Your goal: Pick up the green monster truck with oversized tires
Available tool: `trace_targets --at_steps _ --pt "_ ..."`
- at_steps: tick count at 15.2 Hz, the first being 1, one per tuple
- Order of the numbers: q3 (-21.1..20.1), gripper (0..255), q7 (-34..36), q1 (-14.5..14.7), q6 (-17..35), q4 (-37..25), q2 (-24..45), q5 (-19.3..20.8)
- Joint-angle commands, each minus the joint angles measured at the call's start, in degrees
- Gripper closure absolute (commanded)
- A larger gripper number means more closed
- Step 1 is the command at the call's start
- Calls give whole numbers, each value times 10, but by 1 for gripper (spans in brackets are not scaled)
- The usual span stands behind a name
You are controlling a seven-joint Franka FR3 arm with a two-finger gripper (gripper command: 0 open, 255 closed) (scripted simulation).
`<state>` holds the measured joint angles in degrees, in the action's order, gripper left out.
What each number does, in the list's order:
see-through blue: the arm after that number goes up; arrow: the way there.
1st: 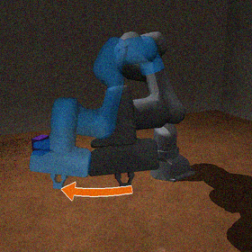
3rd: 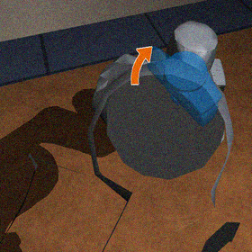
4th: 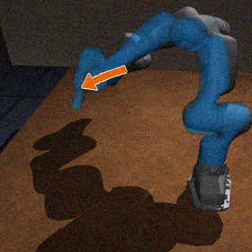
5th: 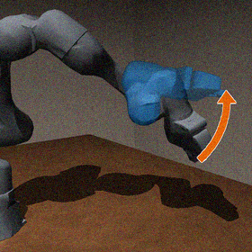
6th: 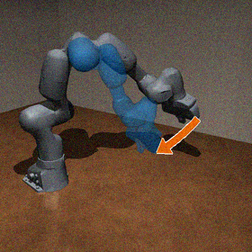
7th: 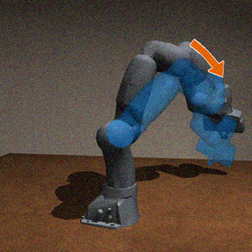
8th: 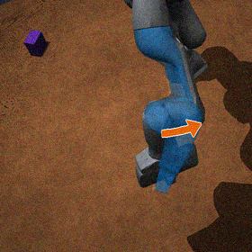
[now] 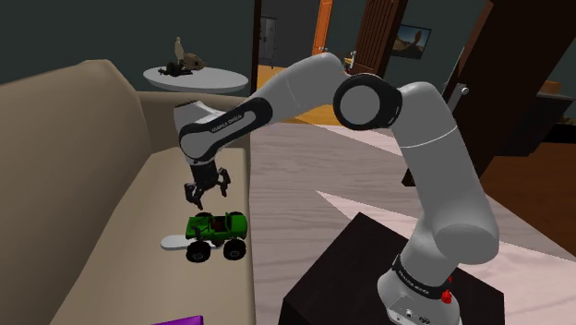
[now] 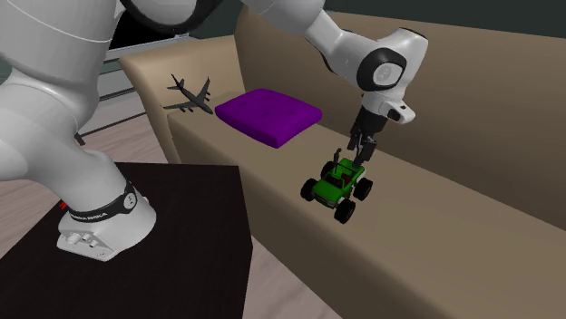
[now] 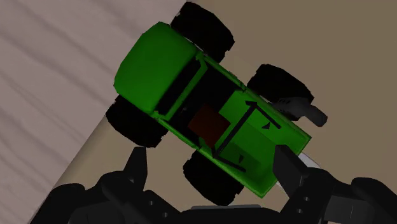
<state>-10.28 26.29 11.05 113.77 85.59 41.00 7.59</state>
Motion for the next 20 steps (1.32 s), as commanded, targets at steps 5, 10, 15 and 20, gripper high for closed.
trace_targets --at_steps 5,10,15,20 --pt "5 0 5 11 2 -57 63 6" --pt "7 0 6 12 18 -59 81 8" --pt "7 255 6 12 17 -60 81 8" --pt "7 255 6 12 18 -59 81 8"
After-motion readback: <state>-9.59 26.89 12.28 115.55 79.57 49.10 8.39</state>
